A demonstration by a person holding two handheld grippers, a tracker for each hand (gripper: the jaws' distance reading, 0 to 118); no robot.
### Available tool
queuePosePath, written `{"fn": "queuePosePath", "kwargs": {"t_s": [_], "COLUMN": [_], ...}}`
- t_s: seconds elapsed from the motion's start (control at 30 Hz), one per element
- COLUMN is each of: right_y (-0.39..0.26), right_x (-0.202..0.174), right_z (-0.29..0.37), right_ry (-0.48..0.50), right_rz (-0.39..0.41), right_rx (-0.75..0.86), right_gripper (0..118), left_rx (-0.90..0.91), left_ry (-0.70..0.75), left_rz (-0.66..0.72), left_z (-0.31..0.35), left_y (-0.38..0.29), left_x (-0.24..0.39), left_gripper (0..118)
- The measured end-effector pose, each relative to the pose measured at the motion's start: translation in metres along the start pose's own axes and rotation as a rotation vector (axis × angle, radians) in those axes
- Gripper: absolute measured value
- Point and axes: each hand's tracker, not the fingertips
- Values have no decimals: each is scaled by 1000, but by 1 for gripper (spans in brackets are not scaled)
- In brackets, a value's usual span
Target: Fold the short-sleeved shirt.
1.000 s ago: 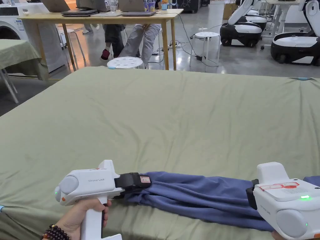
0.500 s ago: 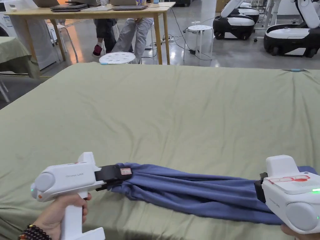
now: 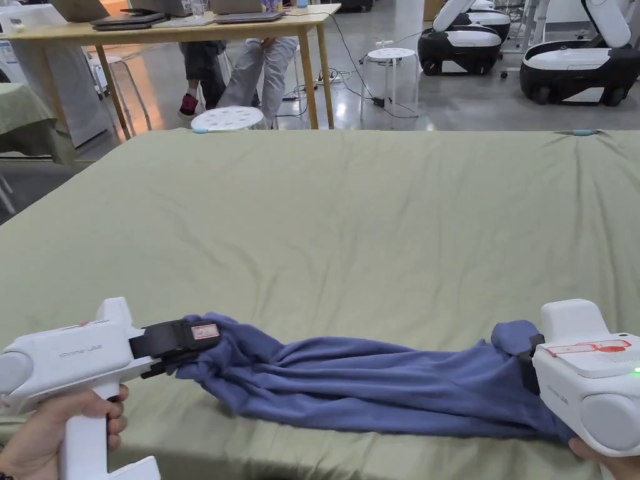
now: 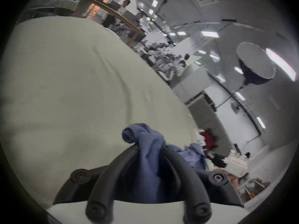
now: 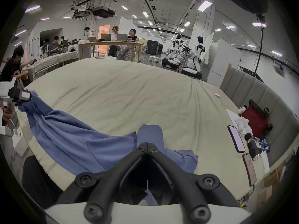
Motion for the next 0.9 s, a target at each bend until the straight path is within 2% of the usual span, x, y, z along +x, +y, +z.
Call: {"fn": "queuePosePath", "kwargs": {"t_s": [0.13,0.2,0.37,0.43,0.5,0.53,0.57,0.63,0.67,0.7,0.77,0.8,0.83,0.9], "right_y": [-2,-4,-12,-15,-17,-18,-19,-19,-19,-19,-19,-18,-18,-18], "right_x": [2,5,16,21,26,28,30,31,31,31,30,29,28,25], "right_z": [3,6,10,11,11,11,11,11,10,10,11,12,13,14], "right_ry": [2,-4,-14,-22,-33,-37,-39,-41,-40,-38,-30,-25,-20,-11], "right_rz": [-5,-12,-30,-36,-39,-42,-47,-57,-60,-62,-62,-61,-60,-58], "right_rx": [3,4,-3,-8,-13,-15,-15,-17,-16,-16,-10,-8,-5,2], "right_gripper": [0,0,0,0,0,0,0,0,0,0,0,0,0,0], "left_rx": [-137,-200,-323,-327,-269,-254,-264,-268,-258,-241,-189,-161,-146,-148], "left_ry": [-70,-57,84,90,31,-9,-53,-70,-67,-50,-31,-32,-34,-36], "left_rz": [-88,-97,-79,-69,-14,0,24,45,39,22,-46,-56,-58,-51], "left_z": [-54,-87,-163,-176,-172,-170,-168,-158,-151,-144,-122,-111,-100,-80], "left_y": [-20,-33,-59,-69,-72,-71,-68,-63,-59,-54,-43,-38,-32,-27], "left_x": [60,85,77,73,70,70,71,78,82,86,92,91,87,79], "left_gripper": [14,14,15,19,41,56,76,103,115,117,115,111,102,46]}}
